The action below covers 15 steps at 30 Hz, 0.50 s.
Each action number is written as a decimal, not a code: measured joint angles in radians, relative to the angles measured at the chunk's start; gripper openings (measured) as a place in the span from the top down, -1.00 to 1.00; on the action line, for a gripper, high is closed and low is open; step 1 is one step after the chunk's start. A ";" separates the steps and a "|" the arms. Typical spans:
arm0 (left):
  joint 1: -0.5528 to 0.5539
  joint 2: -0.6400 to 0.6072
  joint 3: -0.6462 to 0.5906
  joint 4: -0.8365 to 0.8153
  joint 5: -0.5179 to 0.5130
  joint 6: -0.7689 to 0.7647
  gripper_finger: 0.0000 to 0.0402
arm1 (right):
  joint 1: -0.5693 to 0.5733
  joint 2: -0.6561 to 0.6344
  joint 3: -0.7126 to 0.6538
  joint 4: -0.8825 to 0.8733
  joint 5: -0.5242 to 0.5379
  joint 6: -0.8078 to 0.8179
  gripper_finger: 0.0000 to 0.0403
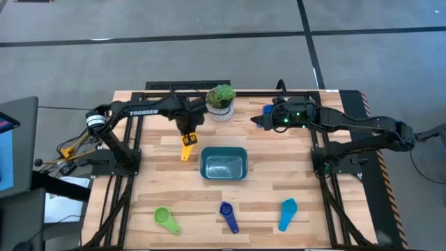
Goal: Nest measuring cups in basket
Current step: Stack the yellow measuring cup on top of the blue measuring cup
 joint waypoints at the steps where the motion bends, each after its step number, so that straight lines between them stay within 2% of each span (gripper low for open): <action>1: 0.000 0.000 0.035 0.004 0.007 0.024 0.99 | 0.000 -0.012 0.000 -0.008 0.004 0.003 0.16; 8: 0.013 0.035 0.227 0.224 0.015 0.116 0.99 | 0.000 -0.131 0.000 -0.113 0.125 0.005 0.17; 15: 0.020 0.221 0.464 0.258 0.034 0.166 1.00 | 0.015 -0.234 0.000 -0.217 0.235 0.038 0.21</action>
